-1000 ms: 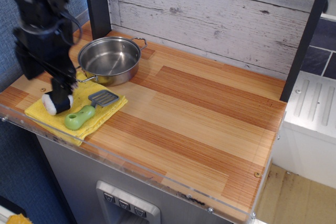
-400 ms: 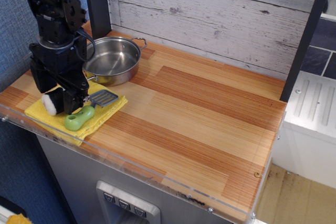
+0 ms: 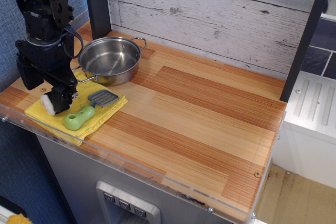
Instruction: PICK UP THE BRUSH AND PUT ANOTHER SIDE OF THE TABLE
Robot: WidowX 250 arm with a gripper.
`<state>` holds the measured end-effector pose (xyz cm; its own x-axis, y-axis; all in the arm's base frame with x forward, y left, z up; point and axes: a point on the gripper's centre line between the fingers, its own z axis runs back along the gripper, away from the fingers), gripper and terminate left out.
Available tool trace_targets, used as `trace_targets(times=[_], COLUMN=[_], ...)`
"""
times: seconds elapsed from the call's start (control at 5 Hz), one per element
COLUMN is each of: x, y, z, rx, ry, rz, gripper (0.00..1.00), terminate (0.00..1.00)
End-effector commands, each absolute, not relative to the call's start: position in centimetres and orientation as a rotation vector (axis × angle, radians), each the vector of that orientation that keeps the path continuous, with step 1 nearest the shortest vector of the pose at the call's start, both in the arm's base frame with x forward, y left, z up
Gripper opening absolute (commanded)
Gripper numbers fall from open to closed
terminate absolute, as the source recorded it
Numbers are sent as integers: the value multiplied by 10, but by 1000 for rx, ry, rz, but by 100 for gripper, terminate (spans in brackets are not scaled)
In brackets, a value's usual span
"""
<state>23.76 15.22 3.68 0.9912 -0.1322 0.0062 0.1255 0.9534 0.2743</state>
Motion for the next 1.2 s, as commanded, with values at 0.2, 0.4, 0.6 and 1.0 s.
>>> trace_targets(times=[0.2,0.4,0.6,1.0], x=[236,237,239,245], y=[163,161,160,149], z=[48,52,65,113], rx=[319,317,318,350], ry=[-52,-63,-107,-235], rz=[-109,-114,-118,-139], gripper=[0,0,0,0], terminate=[0,0,0,0])
